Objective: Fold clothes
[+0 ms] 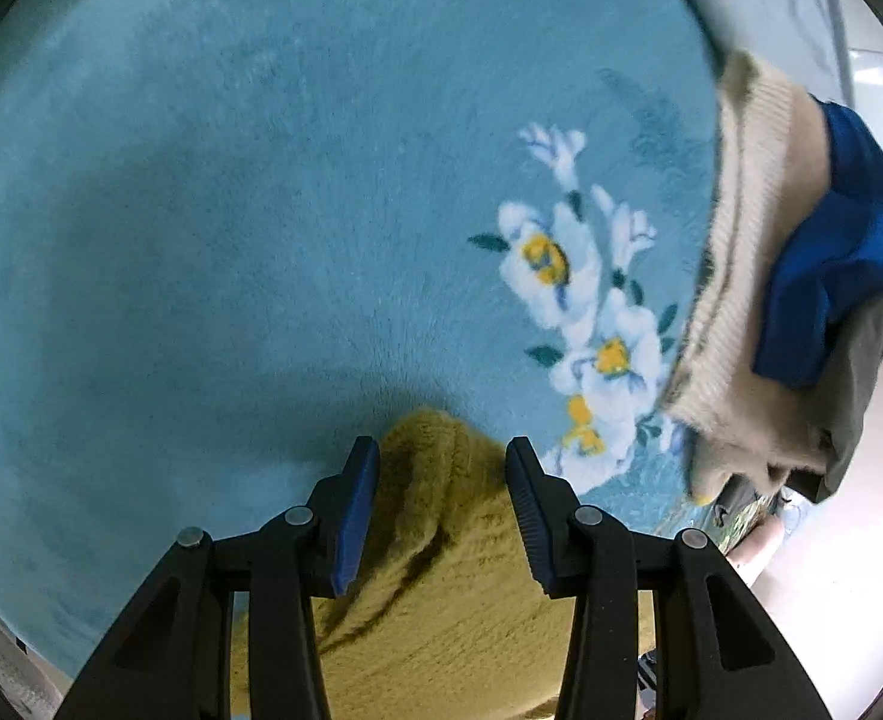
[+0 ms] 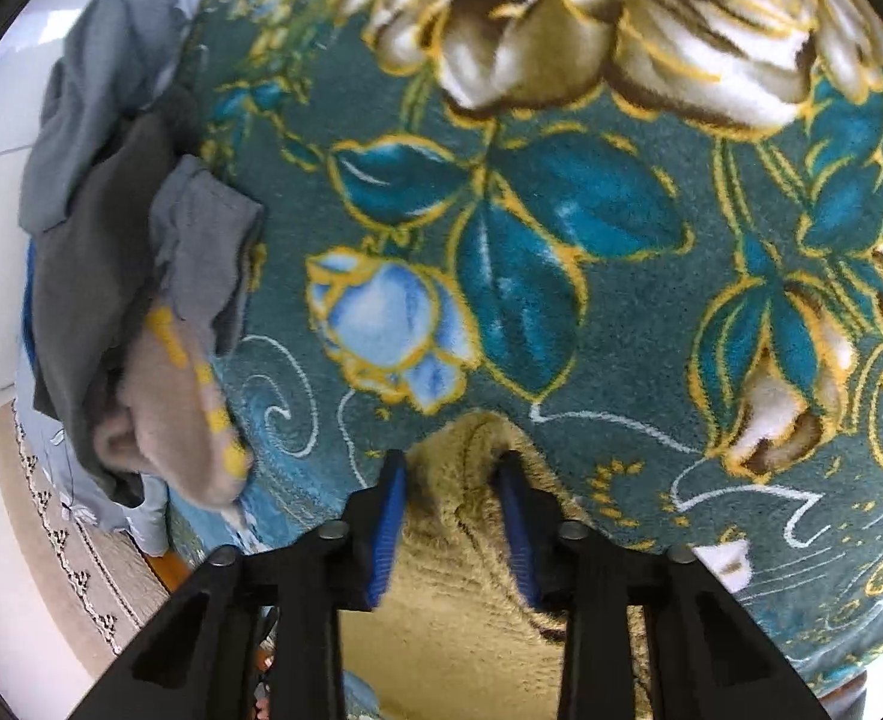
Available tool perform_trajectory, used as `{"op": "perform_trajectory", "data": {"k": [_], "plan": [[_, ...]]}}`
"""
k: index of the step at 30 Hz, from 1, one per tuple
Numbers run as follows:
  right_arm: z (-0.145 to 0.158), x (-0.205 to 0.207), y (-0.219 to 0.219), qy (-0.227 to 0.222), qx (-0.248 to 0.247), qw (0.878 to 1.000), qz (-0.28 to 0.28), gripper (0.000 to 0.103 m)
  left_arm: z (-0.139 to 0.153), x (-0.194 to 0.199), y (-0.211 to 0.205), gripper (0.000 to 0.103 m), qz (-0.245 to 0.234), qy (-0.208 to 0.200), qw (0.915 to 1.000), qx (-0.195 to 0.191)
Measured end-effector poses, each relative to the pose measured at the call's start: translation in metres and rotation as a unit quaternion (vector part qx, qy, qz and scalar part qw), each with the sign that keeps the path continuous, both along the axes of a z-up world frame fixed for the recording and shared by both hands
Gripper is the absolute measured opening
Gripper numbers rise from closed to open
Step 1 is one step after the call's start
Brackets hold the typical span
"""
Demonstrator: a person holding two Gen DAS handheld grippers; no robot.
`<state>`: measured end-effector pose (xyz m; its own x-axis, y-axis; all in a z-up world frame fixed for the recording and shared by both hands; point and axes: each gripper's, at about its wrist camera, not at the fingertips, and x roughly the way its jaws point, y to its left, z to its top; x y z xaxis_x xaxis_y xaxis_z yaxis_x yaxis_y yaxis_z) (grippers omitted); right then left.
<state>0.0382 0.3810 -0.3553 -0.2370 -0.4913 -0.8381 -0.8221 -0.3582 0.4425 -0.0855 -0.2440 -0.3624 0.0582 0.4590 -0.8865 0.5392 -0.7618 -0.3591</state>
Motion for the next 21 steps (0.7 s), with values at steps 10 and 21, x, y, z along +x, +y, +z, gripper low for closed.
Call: {"op": "perform_trajectory", "data": {"k": [10, 21], "plan": [[0.017, -0.006, -0.003, 0.041, 0.021, 0.999, 0.006, 0.012, 0.013, -0.001, 0.007, 0.014, -0.014, 0.043, 0.9983, -0.037], [0.032, -0.072, 0.006, 0.074, 0.058, 0.996, 0.012, 0.011, 0.044, -0.052, 0.023, 0.014, -0.026, 0.134, 0.9901, -0.033]]}}
